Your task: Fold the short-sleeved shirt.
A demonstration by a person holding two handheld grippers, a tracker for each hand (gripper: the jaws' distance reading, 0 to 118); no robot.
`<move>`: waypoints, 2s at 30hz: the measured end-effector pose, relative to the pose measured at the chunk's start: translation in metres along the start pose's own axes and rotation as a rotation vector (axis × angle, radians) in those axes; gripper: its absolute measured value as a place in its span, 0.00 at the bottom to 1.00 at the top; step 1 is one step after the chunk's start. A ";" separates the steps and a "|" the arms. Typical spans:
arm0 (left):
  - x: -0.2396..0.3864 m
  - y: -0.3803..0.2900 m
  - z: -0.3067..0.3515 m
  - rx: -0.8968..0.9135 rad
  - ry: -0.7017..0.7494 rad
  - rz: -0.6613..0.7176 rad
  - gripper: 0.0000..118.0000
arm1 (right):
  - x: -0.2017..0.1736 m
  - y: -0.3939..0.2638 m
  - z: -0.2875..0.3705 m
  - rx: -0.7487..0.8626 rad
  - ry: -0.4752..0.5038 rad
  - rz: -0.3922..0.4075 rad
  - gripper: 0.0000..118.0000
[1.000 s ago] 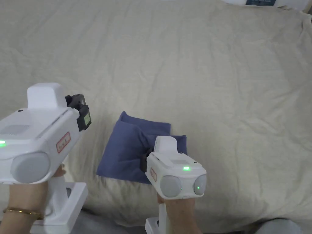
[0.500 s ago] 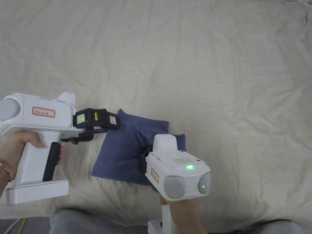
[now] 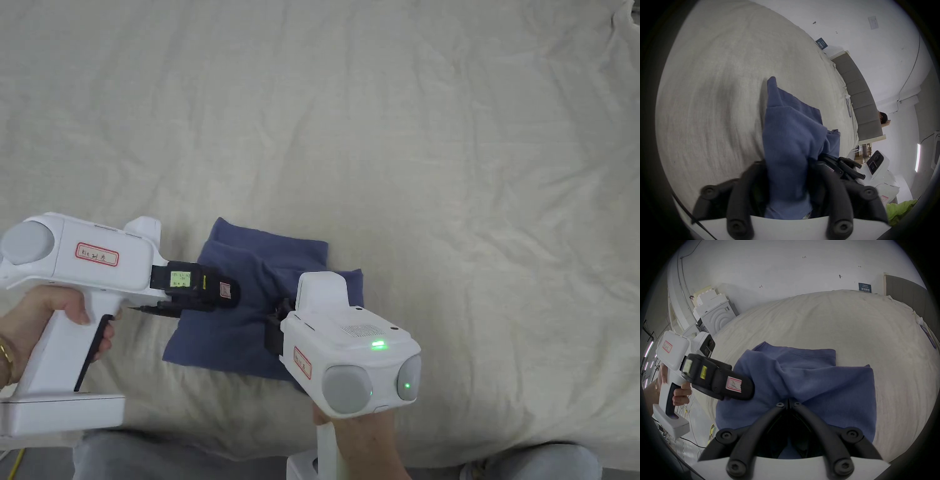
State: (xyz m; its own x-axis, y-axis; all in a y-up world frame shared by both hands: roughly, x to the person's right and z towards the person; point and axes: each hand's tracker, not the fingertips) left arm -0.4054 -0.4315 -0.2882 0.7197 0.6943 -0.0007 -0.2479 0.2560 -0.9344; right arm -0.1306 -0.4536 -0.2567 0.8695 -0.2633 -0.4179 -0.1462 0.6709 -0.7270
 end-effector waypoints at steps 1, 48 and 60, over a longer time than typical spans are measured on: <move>0.001 -0.001 -0.002 0.001 0.011 0.007 0.25 | 0.001 0.000 -0.001 0.000 0.000 -0.001 0.00; -0.035 0.060 0.278 0.757 1.626 -0.072 0.87 | 0.125 0.172 0.230 0.472 -0.355 0.061 0.00; 0.187 0.028 0.186 1.169 0.889 -0.449 0.83 | 0.156 0.149 0.284 0.574 -0.394 0.119 0.00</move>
State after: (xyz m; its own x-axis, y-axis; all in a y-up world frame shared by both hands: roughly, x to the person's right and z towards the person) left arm -0.3985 -0.1692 -0.2485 0.9093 -0.0869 -0.4070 0.0399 0.9916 -0.1228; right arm 0.1167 -0.1977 -0.2757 0.9851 0.0322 -0.1691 -0.0730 0.9677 -0.2411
